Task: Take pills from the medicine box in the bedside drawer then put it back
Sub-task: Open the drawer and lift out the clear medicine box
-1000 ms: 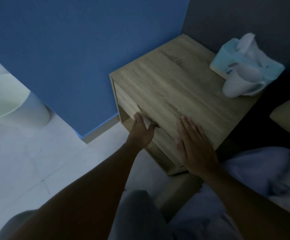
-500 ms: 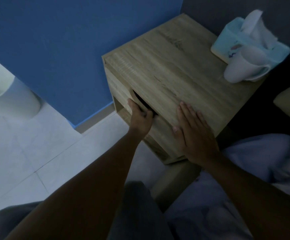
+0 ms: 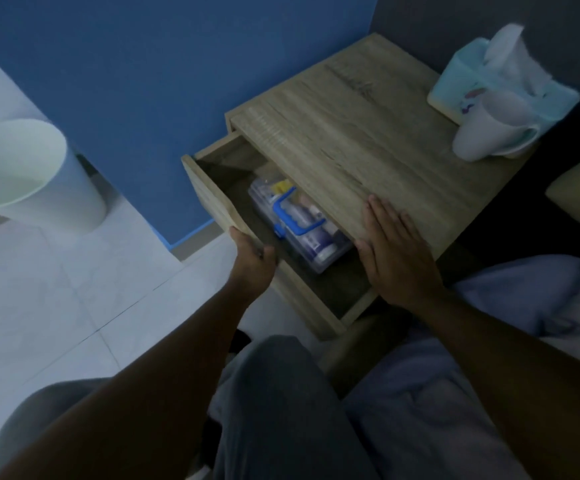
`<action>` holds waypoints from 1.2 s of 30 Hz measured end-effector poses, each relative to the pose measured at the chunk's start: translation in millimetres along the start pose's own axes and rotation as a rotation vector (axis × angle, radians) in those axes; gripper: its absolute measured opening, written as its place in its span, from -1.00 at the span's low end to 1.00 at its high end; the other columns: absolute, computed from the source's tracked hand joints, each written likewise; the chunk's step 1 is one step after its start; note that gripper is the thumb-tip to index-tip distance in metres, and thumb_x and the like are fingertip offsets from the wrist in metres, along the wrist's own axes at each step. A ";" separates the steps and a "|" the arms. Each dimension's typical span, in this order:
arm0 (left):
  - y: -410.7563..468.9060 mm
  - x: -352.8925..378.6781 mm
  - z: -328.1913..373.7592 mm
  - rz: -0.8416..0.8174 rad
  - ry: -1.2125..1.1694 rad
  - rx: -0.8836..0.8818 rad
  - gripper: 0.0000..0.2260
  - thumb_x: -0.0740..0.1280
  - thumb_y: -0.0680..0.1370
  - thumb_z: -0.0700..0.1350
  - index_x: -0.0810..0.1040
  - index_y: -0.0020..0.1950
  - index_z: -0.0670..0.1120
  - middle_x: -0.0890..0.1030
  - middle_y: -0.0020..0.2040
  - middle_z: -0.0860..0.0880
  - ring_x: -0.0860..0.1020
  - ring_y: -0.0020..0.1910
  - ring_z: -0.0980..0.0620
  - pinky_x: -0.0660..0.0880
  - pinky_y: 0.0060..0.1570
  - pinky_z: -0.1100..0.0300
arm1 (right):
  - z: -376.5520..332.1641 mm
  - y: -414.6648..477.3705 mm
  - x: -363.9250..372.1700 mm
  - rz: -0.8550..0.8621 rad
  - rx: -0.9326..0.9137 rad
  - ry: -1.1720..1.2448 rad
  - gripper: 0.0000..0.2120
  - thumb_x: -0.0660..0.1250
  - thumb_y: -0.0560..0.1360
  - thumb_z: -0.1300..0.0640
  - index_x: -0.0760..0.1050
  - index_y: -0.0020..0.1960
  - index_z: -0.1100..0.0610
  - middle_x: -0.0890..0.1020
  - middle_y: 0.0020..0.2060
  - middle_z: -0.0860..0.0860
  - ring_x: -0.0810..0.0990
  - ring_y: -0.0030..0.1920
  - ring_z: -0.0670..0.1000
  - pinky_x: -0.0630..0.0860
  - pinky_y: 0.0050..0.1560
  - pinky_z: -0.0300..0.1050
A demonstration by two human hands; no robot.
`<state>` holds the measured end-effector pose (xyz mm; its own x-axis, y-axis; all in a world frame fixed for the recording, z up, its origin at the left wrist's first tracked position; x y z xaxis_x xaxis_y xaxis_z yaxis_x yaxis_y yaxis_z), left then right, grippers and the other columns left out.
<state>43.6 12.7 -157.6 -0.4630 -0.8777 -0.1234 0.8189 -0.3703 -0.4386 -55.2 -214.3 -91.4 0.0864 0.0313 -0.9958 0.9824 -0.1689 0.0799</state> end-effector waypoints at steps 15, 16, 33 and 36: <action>-40.6 -47.3 -21.3 0.031 0.117 -0.071 -0.24 0.21 0.63 -0.10 -0.33 0.56 0.02 0.17 0.58 -0.15 0.42 0.15 0.09 0.48 0.05 0.17 | -4.7 -1.4 -6.4 -0.015 0.005 0.006 -0.38 -0.05 0.66 -0.10 0.17 0.60 0.22 0.25 0.59 0.16 0.22 0.60 0.13 0.17 0.59 0.14; -43.3 -49.6 -22.0 0.035 0.129 -0.079 -0.25 0.21 0.64 -0.10 -0.33 0.56 0.01 0.18 0.58 -0.15 0.40 0.15 0.09 0.46 0.08 0.14 | -5.0 -1.3 -7.0 -0.017 0.005 0.006 -0.38 -0.05 0.66 -0.10 0.17 0.60 0.22 0.25 0.59 0.17 0.23 0.60 0.13 0.18 0.59 0.15; -53.0 -69.0 -37.6 0.103 0.168 -0.056 -0.22 0.30 0.60 -0.08 -0.23 0.57 0.03 0.31 0.51 -0.14 0.49 0.12 0.05 0.49 -0.45 0.48 | -2.9 -0.4 -5.2 -0.042 0.018 0.022 -0.39 -0.04 0.67 -0.10 0.12 0.62 0.19 0.23 0.60 0.13 0.21 0.60 0.12 0.15 0.58 0.13; -59.5 -67.8 -28.3 0.121 0.185 0.003 -0.22 0.35 0.57 -0.05 -0.15 0.57 0.07 0.29 0.52 -0.05 0.39 0.26 0.11 0.44 -0.24 0.54 | -2.5 0.4 -2.5 -0.052 0.029 0.012 -0.39 -0.08 0.67 -0.12 0.08 0.63 0.16 0.20 0.61 0.11 0.19 0.61 0.11 0.17 0.58 0.14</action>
<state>16.8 102.9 -148.3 -0.4151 -0.8451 -0.3368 0.8733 -0.2664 -0.4079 -54.6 -211.9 -88.7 0.0372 0.0524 -0.9979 0.9805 -0.1949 0.0264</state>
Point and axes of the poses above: each hand's wrist, its own y-axis towards the middle knuckle, its own x-axis out of the palm, z = x × y, the point moved 6 cm from there along y, towards the middle knuckle
